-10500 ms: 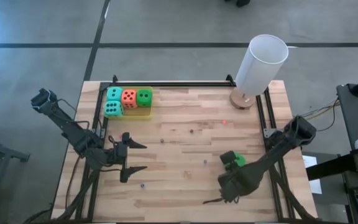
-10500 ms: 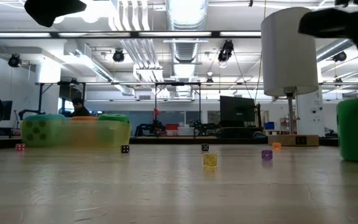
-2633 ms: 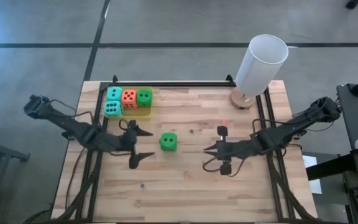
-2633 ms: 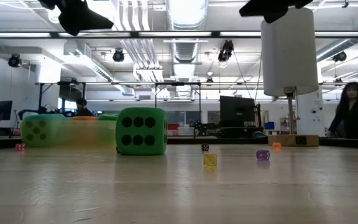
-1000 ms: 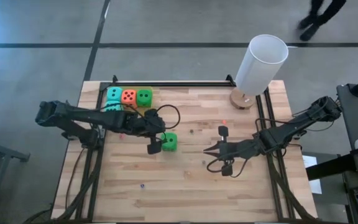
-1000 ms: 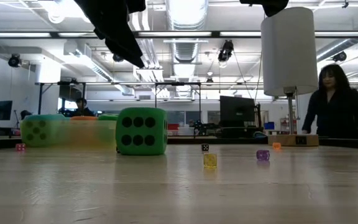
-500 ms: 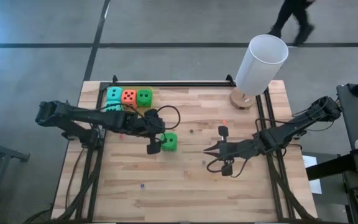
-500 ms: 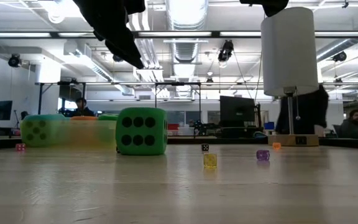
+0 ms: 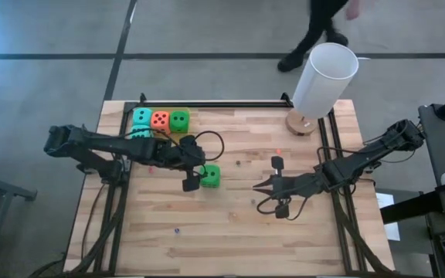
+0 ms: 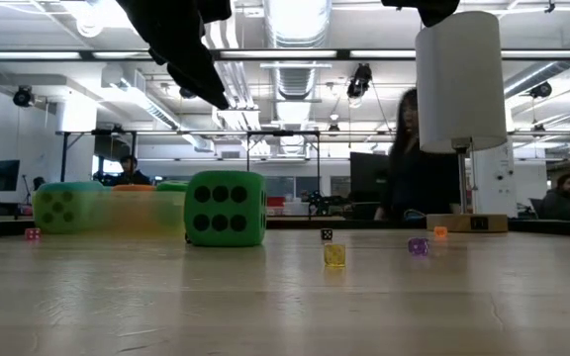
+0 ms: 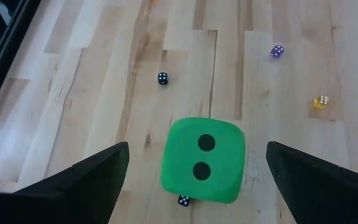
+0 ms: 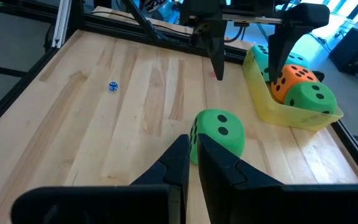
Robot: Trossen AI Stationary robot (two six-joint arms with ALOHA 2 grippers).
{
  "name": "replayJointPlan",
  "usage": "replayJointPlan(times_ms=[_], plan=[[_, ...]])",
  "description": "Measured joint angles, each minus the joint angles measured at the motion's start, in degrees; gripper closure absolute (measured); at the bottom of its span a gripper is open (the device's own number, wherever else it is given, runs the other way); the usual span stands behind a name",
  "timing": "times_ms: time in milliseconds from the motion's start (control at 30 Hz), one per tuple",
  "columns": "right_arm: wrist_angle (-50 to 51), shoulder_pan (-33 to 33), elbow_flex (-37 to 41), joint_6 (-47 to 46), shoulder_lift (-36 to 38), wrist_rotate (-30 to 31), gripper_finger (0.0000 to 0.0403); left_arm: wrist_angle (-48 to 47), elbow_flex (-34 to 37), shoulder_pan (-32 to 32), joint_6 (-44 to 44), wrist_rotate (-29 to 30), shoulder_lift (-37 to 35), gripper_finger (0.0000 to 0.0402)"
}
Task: Pick & Place Dice
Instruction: Put the green large die into the yellow container
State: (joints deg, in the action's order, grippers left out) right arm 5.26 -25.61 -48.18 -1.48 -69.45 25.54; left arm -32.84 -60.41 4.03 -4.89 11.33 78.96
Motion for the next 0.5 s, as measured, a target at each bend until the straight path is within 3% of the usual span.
replayJointPlan(times_ms=[500], plan=[[0.0,0.0,0.0,0.0,0.0,0.0,0.0374,0.2,1.1,0.0,-2.3,-2.0,1.3,0.0003]])
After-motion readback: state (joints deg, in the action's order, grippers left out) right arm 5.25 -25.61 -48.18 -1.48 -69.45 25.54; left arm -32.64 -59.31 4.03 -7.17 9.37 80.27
